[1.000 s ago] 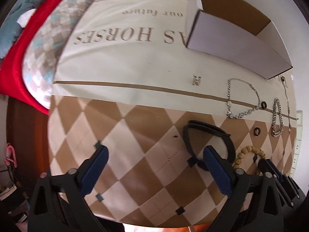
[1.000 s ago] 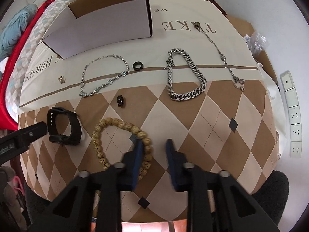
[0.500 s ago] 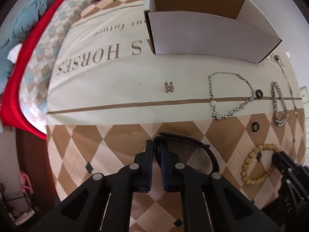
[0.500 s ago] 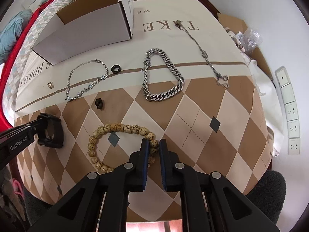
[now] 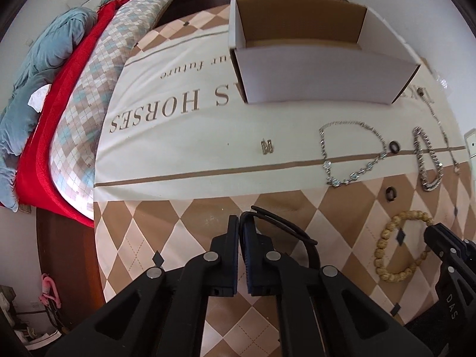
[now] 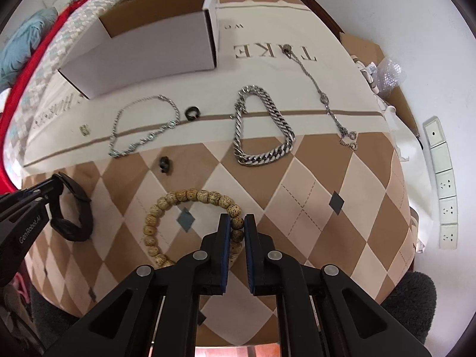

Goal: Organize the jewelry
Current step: 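Grasp the black watch band with the left gripper while the right grasps the wooden bead bracelet, then carry both items into the white box and open both grippers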

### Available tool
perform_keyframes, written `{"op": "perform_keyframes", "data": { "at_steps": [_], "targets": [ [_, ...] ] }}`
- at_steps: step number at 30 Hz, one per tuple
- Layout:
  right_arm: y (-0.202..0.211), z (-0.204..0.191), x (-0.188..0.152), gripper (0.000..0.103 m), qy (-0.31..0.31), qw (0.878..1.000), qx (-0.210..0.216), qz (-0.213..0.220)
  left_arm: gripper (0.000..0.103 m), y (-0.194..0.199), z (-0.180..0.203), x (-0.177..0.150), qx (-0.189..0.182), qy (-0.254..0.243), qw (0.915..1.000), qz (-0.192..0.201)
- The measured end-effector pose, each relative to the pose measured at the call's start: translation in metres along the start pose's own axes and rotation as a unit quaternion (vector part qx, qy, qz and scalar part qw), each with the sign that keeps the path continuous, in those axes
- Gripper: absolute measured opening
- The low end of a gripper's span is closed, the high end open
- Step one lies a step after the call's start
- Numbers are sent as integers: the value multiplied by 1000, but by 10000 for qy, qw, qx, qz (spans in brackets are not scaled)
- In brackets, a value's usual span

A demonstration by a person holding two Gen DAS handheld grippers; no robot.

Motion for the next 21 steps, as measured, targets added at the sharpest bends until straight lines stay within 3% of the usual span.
{"op": "perform_keyframes", "data": {
  "at_steps": [13,21],
  "targets": [
    [92,-38,66,10,-89,9909,1159,675,1,85,-14,63,-592,208,9947,812],
    [115,-50,135,9,-107,9841,1560,842,1,99,-26,126,-557,108,9924,1094]
  ]
}}
Point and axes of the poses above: each gripper's, at about its wrist camera, not at the fingertips, and y roughly against the way its jaws point, z to its right, x to its top, the point moved 9 cm from there along -y, roughly the way its jaws point, and after that the axes turned 4 degrees about -y, right-handed, at the moved point
